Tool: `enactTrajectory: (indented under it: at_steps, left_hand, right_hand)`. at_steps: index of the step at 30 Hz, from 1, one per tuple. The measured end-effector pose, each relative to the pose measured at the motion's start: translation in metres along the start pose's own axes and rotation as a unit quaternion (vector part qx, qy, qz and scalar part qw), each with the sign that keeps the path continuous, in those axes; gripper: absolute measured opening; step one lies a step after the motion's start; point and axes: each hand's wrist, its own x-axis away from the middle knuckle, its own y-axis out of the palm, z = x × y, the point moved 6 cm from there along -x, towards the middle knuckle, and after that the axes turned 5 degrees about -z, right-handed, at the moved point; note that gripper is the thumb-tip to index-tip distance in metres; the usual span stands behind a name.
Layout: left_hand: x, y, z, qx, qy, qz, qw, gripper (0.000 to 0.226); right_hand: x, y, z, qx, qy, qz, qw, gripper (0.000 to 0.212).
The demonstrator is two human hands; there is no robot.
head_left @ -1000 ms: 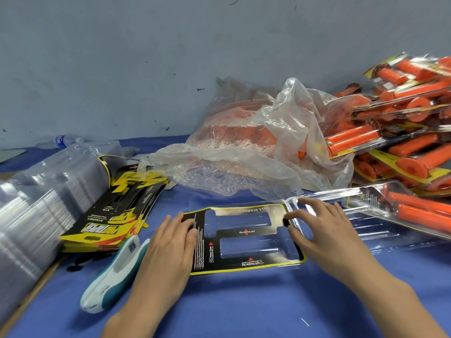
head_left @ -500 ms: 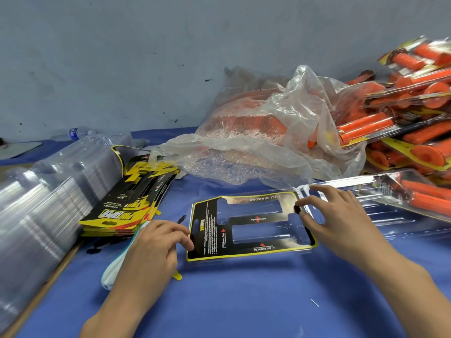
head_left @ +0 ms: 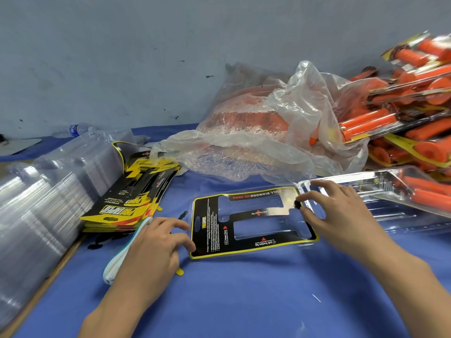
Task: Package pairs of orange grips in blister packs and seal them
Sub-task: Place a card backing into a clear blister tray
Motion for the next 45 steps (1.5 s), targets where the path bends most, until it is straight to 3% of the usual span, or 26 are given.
enactTrajectory:
  at_steps: [6,13,19,33,39,45]
  left_hand:
    - [-0.008,0.001,0.034,0.027,0.018,0.070,0.997,0.030]
    - [-0.016,0.040,0.125,0.003,0.185,0.015,0.983,0.031]
    - [-0.025,0.065,0.157,-0.048,0.225,-0.021,0.973,0.039]
    - [-0.032,0.067,0.159,-0.003,0.199,-0.019,0.980,0.035]
    - [-0.040,0.045,0.129,0.039,0.132,0.029,0.990,0.036]
    - [-0.046,0.018,0.071,0.082,0.000,0.093,0.992,0.037]
  right_hand:
    - [0.001,-0.001,-0.001,-0.006,-0.001,-0.002,1.000,0.019]
    - [0.001,-0.001,-0.002,-0.001,-0.005,-0.007,1.000,0.023]
    - [0.002,-0.002,-0.002,-0.004,-0.007,-0.010,1.000,0.025]
    - [0.002,-0.005,-0.003,-0.021,-0.014,0.002,1.000,0.021]
    - [-0.003,-0.016,-0.010,-0.058,-0.020,0.039,0.997,0.022]
    - [-0.006,-0.018,-0.020,-0.059,-0.023,0.028,0.998,0.025]
